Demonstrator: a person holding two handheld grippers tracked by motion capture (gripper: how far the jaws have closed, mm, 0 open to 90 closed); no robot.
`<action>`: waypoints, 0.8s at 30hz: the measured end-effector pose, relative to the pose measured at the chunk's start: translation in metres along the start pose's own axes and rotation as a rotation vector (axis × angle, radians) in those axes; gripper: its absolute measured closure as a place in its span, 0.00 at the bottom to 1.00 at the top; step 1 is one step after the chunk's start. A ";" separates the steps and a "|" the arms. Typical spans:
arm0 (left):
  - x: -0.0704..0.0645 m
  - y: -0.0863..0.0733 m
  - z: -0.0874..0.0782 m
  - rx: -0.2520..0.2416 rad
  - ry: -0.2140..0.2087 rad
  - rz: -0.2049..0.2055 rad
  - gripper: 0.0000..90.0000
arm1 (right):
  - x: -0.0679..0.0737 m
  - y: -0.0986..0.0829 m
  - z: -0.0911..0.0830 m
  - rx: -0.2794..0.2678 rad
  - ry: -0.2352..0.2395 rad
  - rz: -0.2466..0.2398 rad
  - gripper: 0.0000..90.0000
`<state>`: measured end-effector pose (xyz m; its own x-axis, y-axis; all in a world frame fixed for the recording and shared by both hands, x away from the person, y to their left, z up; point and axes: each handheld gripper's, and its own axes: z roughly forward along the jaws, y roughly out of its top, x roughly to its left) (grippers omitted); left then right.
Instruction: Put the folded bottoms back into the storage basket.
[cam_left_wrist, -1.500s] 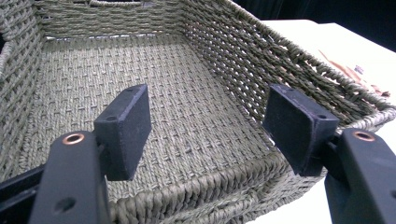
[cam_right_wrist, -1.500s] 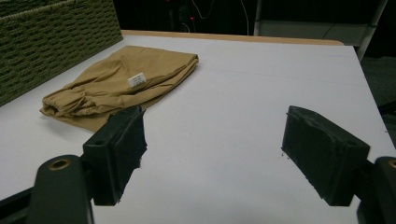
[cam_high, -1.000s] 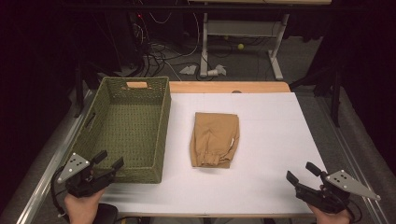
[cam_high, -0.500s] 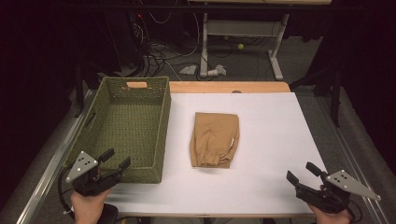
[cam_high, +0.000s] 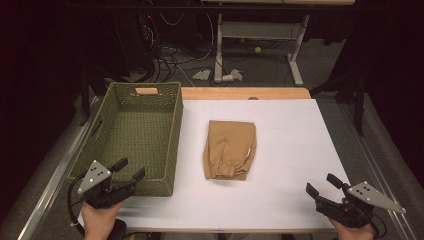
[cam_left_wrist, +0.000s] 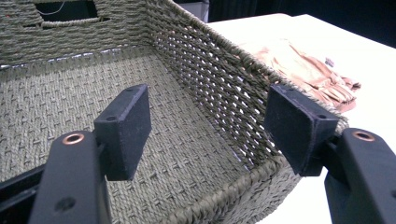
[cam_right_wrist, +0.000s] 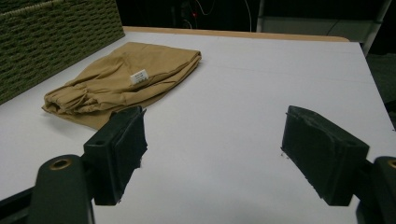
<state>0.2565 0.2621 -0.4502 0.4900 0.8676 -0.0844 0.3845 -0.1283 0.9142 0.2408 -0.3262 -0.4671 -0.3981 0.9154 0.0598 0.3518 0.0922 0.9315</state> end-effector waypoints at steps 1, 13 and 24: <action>-0.001 0.000 0.000 -0.001 -0.002 0.001 0.34 | 0.000 0.000 0.000 0.000 0.000 0.000 0.25; -0.012 0.007 0.005 0.007 0.002 0.051 0.34 | 0.000 0.000 0.000 0.002 0.013 -0.001 0.25; -0.019 0.014 0.014 0.012 -0.046 0.055 0.34 | 0.000 0.000 0.000 0.005 0.012 0.000 0.25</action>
<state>0.2639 0.2367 -0.4413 0.5461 0.8361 -0.0522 0.3649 -0.1813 0.9132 0.2411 -0.3259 -0.4670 -0.4086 0.9105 0.0641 0.3561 0.0944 0.9297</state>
